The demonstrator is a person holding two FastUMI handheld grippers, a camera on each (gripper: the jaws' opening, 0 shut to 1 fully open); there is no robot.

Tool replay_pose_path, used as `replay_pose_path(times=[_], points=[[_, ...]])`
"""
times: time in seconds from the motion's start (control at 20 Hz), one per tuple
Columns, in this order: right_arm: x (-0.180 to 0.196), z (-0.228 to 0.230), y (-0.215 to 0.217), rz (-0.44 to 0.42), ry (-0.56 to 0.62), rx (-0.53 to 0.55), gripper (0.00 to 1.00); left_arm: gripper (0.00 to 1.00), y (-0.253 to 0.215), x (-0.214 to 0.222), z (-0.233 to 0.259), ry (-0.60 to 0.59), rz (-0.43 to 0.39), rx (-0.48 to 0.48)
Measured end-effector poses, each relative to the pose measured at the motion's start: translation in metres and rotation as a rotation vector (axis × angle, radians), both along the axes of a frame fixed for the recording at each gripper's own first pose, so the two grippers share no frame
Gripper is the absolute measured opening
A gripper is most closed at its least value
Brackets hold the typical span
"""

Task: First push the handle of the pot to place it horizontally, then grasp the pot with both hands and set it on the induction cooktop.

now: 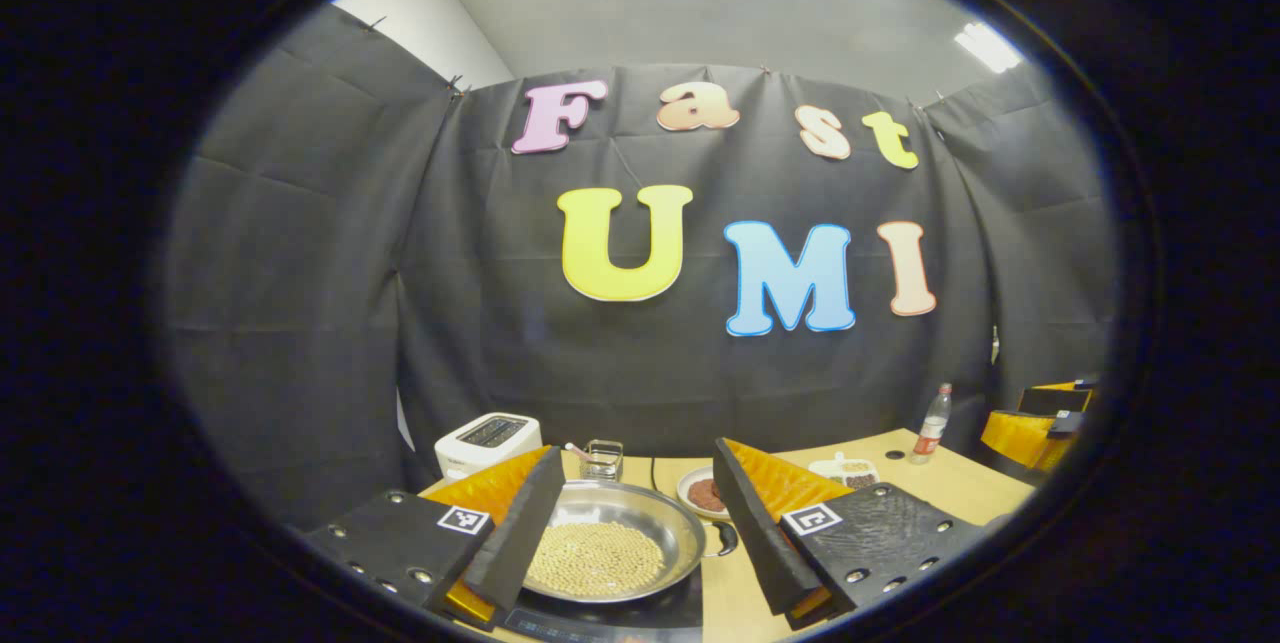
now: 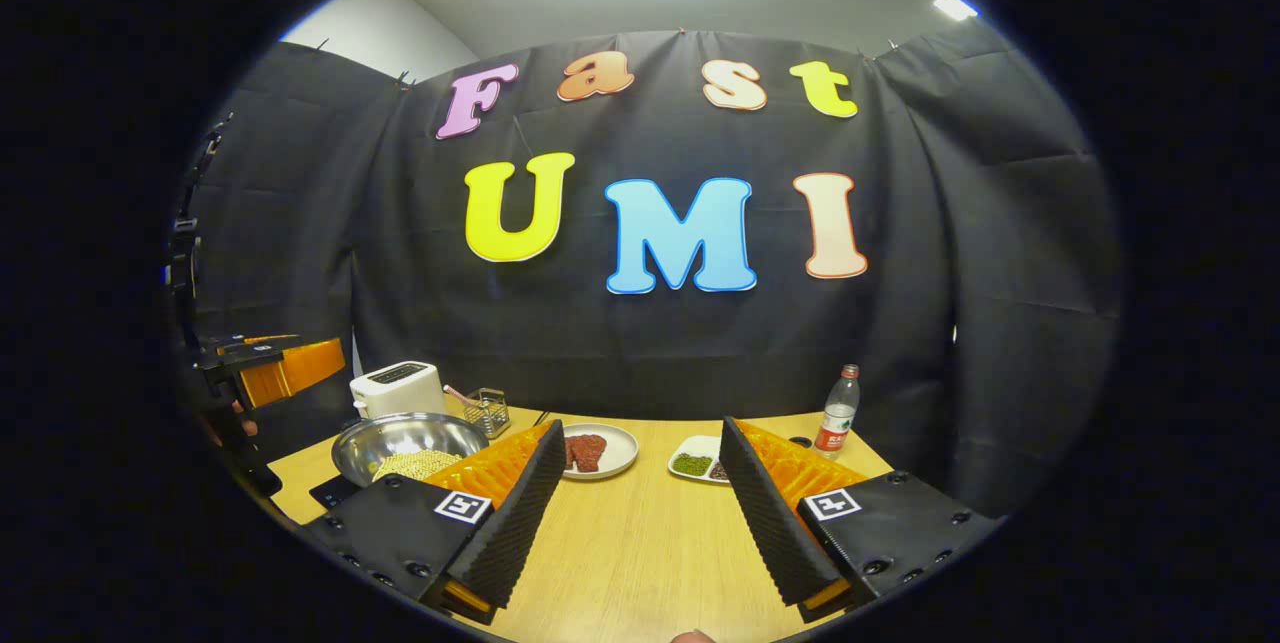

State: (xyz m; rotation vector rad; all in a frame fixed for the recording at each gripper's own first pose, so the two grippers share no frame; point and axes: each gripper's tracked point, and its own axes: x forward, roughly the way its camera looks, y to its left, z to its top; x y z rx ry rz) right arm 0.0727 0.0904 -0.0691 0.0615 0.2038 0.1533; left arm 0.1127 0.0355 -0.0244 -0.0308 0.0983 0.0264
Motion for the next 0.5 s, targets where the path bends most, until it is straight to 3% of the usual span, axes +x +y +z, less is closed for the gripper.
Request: replay_pose_path(times=[0.25,0.5], points=[[-0.04,0.018,-0.048,-0.006,-0.041,-0.002,0.98,0.88,-0.027,-0.057,0.029,-0.048,0.017,0.033],[-0.07,0.042,-0.074,-0.057,-0.088,0.019,0.97,0.88,-0.041,-0.091,0.044,-0.061,-0.022,0.049]])
